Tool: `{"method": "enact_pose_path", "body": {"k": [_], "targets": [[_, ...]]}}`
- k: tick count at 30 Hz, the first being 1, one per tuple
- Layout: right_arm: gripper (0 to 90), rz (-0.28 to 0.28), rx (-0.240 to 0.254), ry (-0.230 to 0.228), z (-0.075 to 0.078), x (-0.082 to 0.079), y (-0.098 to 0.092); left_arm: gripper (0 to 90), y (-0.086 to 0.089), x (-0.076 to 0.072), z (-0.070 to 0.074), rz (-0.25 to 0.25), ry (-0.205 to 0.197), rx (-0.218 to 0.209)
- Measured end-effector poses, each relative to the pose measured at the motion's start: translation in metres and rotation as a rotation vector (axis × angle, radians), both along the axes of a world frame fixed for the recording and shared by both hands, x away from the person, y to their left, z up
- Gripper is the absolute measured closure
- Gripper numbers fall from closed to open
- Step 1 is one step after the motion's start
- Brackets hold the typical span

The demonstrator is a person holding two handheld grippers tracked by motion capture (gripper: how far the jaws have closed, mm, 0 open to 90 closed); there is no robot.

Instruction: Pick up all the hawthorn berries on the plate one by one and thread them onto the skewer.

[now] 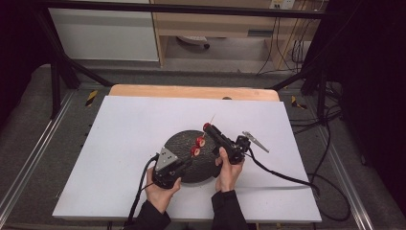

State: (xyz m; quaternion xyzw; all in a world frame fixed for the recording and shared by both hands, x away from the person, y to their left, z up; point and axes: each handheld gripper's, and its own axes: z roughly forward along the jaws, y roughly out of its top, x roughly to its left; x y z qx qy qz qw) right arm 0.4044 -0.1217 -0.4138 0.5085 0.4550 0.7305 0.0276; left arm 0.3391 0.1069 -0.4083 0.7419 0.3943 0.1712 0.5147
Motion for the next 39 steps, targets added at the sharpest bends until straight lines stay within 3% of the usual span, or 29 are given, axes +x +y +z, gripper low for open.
{"method": "enact_pose_path", "body": {"k": [13,23,32,39], "targets": [[63.2,0.013,-0.023,0.009,-0.004,-0.001,0.002,88.2,-0.002,0.009,0.000,-0.008,0.005,0.008],[61.0,0.037,-0.083,0.010,0.001,-0.001,-0.002,88.3,0.002,0.008,-0.001,-0.021,0.012,0.006],[45.2,0.079,-0.226,0.002,0.007,-0.001,-0.010,88.2,0.018,0.008,-0.006,-0.017,0.025,0.026],[27.2,0.137,-0.391,0.012,0.010,0.000,-0.018,88.2,0.032,0.006,-0.006,-0.022,0.036,0.048]]}}
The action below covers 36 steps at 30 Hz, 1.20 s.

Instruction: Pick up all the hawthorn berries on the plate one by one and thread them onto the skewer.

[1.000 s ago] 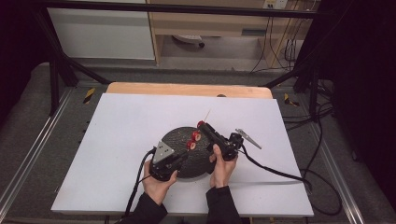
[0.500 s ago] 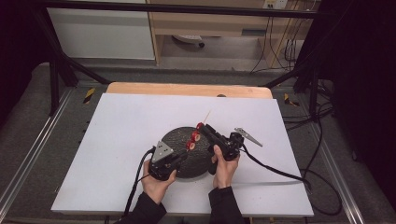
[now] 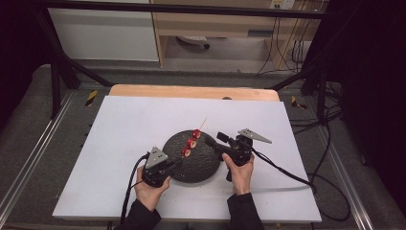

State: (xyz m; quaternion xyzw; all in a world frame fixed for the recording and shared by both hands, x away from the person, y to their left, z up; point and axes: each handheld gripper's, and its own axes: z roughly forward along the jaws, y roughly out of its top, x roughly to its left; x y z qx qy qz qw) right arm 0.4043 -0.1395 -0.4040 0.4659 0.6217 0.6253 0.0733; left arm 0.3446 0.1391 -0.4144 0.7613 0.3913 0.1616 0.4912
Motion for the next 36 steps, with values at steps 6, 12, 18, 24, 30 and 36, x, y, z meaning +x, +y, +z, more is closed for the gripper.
{"method": "enact_pose_path", "body": {"k": [6,12,18,24,30,36], "targets": [[12.8,0.054,-0.169,0.011,-0.001,-0.001,-0.007,88.1,0.012,-0.002,0.003,-0.018,0.017,0.023],[6.0,0.105,-0.273,0.021,-0.005,-0.004,-0.018,88.0,0.024,-0.003,0.005,-0.037,0.032,0.051],[2.6,0.151,-0.360,0.029,-0.010,-0.006,-0.028,88.0,0.032,-0.003,0.009,-0.056,0.040,0.078],[0.7,0.179,-0.421,0.047,-0.017,-0.010,-0.039,88.0,0.035,0.000,0.018,-0.075,0.037,0.110],[0.6,0.187,-0.458,0.051,-0.024,-0.017,-0.058,88.0,0.038,0.004,0.030,-0.085,0.034,0.139],[0.6,0.185,-0.476,0.064,-0.031,-0.024,-0.075,88.0,0.040,0.010,0.037,-0.096,0.047,0.163]]}}
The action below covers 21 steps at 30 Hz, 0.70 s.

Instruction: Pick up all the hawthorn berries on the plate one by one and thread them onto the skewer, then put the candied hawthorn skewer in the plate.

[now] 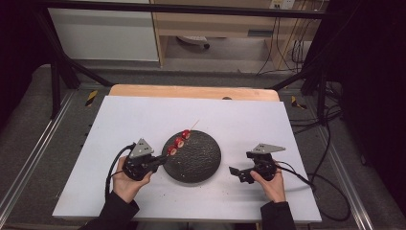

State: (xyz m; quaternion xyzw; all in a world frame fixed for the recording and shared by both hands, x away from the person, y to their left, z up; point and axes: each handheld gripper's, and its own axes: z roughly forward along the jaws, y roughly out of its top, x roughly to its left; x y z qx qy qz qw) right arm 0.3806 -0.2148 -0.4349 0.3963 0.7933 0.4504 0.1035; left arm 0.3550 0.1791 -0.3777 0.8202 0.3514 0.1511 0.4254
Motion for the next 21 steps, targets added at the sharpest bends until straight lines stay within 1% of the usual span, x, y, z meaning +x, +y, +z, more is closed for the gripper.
{"method": "enact_pose_path", "body": {"k": [3,6,11,12,15,16,21], "targets": [[0.6,0.014,-0.004,0.004,-0.003,-0.003,-0.007,88.0,0.000,0.003,0.004,-0.004,0.002,0.010],[0.6,0.019,-0.026,0.012,-0.008,-0.007,-0.013,88.0,0.000,0.006,0.009,-0.007,-0.001,0.022],[0.6,0.020,-0.022,0.018,-0.014,-0.011,-0.019,88.0,-0.003,0.013,0.016,-0.016,0.005,0.038],[0.6,0.021,-0.028,0.017,-0.014,-0.012,-0.020,88.0,-0.005,0.014,0.016,-0.018,0.007,0.042],[0.6,0.018,-0.041,0.022,-0.015,-0.013,-0.021,88.0,-0.009,0.019,0.018,-0.023,0.017,0.057],[0.6,0.017,-0.035,0.023,-0.015,-0.014,-0.021,88.0,-0.011,0.022,0.018,-0.024,0.020,0.063],[0.6,0.020,-0.038,0.022,-0.018,-0.016,-0.024,88.0,-0.019,0.031,0.015,-0.027,0.038,0.083]]}}
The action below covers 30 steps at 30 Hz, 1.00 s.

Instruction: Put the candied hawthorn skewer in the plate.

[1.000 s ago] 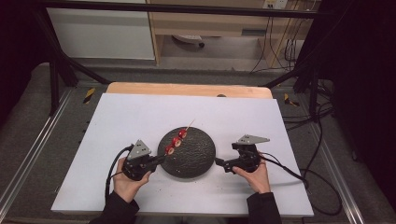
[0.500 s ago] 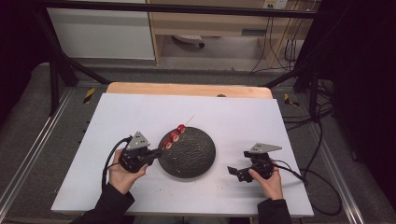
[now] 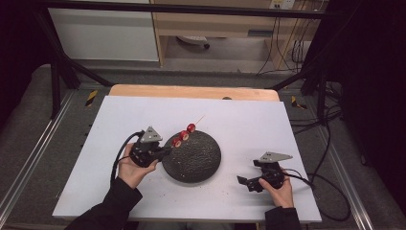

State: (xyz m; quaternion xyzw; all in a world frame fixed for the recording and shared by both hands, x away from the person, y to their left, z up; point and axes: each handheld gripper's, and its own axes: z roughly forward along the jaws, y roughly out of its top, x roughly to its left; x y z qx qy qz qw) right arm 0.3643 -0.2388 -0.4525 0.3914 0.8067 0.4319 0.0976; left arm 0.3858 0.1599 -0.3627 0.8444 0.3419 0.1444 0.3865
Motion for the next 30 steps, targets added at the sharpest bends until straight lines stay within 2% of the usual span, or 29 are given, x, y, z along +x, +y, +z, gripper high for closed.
{"method": "enact_pose_path", "body": {"k": [10,17,22,30], "targets": [[0.6,-0.003,0.007,0.002,0.000,-0.002,-0.001,88.0,-0.015,0.011,-0.017,0.013,0.034,0.041],[0.6,0.001,0.010,-0.002,0.001,-0.002,-0.002,88.1,-0.020,0.013,-0.033,0.019,0.052,0.058],[0.6,-0.001,0.015,0.001,0.000,-0.002,-0.002,88.0,-0.025,0.013,-0.041,0.016,0.057,0.085],[0.6,-0.002,0.009,0.004,-0.001,-0.001,-0.002,88.0,-0.033,0.014,-0.055,0.012,0.083,0.096]]}}
